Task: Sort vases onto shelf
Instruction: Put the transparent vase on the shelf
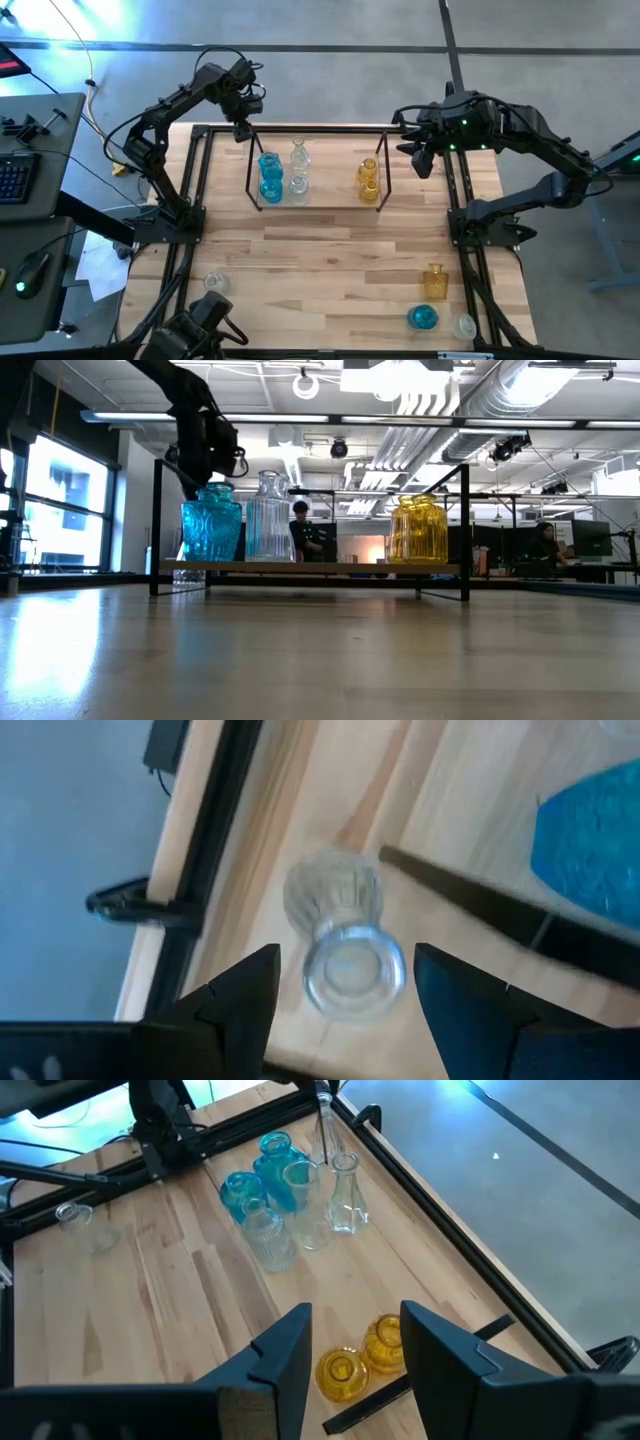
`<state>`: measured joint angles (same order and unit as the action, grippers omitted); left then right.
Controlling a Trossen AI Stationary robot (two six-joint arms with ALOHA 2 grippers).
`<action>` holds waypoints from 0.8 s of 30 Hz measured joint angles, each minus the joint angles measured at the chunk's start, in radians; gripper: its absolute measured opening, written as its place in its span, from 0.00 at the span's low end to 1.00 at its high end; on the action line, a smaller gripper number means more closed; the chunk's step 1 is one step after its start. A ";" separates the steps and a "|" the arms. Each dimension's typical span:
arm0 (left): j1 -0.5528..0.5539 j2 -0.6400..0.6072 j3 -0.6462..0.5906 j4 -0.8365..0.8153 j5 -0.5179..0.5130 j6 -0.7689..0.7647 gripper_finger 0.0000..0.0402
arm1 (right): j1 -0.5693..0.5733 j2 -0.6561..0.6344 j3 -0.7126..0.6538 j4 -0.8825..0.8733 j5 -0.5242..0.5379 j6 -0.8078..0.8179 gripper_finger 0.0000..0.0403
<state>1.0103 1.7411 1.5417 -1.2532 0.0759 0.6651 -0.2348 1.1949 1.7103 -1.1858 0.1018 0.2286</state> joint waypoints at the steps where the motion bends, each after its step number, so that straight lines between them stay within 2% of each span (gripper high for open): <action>1: -0.001 0.000 -0.004 0.013 0.002 -0.002 0.55 | 0.000 0.000 0.000 0.000 0.000 0.003 0.34; 14: -0.004 0.002 -0.105 0.060 -0.003 -0.025 0.55 | 0.000 0.000 0.000 0.000 0.000 0.025 0.34; 24: 0.010 0.002 -0.088 0.106 -0.001 -0.062 0.55 | 0.000 0.000 0.000 0.001 0.000 0.044 0.34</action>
<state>1.0208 1.7428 1.4540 -1.1471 0.0753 0.6036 -0.2348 1.1950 1.7103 -1.1849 0.1017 0.2729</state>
